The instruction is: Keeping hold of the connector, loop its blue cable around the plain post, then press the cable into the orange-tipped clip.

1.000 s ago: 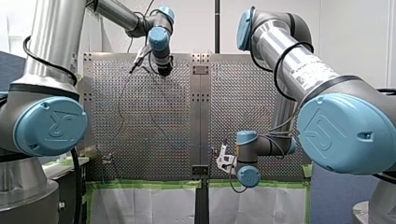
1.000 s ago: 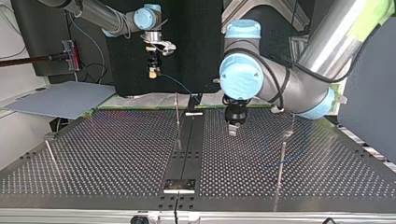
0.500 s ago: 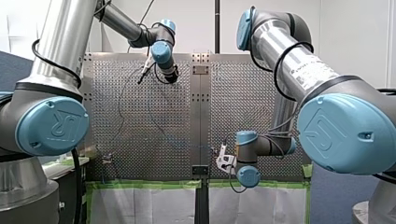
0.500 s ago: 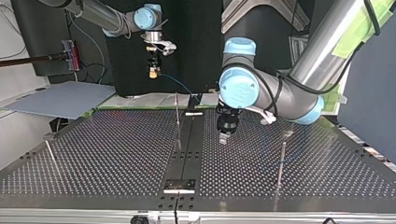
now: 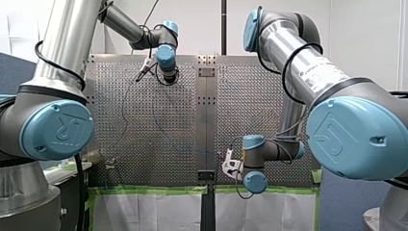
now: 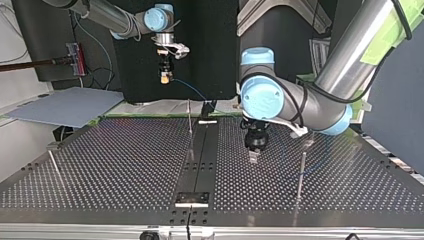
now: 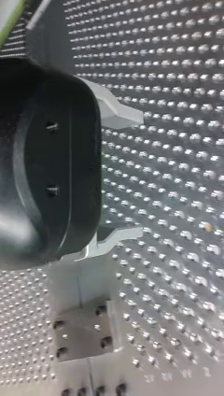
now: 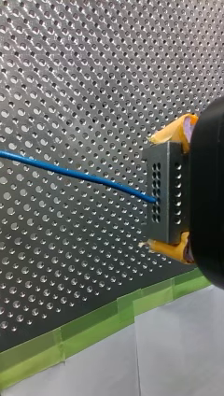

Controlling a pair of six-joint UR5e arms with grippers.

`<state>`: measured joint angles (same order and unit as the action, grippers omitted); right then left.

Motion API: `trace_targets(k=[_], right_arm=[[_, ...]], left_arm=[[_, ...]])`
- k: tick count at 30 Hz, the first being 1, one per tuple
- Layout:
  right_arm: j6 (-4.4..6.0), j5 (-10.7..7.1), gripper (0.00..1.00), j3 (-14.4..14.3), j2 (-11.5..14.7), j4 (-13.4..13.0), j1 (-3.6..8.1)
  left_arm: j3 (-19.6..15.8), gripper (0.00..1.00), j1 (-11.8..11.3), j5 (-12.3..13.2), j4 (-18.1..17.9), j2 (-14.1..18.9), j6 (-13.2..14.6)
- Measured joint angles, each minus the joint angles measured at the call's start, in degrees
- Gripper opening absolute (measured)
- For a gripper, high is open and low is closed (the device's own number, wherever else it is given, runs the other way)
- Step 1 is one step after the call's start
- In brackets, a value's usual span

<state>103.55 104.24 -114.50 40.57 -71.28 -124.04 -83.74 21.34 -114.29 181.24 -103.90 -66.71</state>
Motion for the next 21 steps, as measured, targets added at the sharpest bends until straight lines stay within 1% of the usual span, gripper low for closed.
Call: trace_targets(k=[4,9,12,16,21], right_arm=[[0.00,0.00,0.00,-0.01,0.00,-0.07,-0.07],[0.00,0.01,0.00,-0.02,0.00,-0.15,-0.10],[0.00,0.00,0.00,-0.03,0.00,-0.16,-0.18],[0.00,0.00,0.00,-0.01,-0.01,-0.18,-0.29],[0.00,0.00,0.00,-0.01,-0.01,-0.23,-0.35]], left_arm=[[-0.02,1.00,-0.19,-1.74,-1.13,-0.33,1.06],[-0.03,1.00,-0.18,-3.28,-1.49,-1.84,2.68],[-0.06,1.00,-0.23,-4.47,-2.29,-2.36,3.45],[-0.09,1.00,-0.47,-6.58,-3.62,-3.00,5.14],[-0.09,1.00,-0.82,-8.74,-4.30,-4.46,7.24]])
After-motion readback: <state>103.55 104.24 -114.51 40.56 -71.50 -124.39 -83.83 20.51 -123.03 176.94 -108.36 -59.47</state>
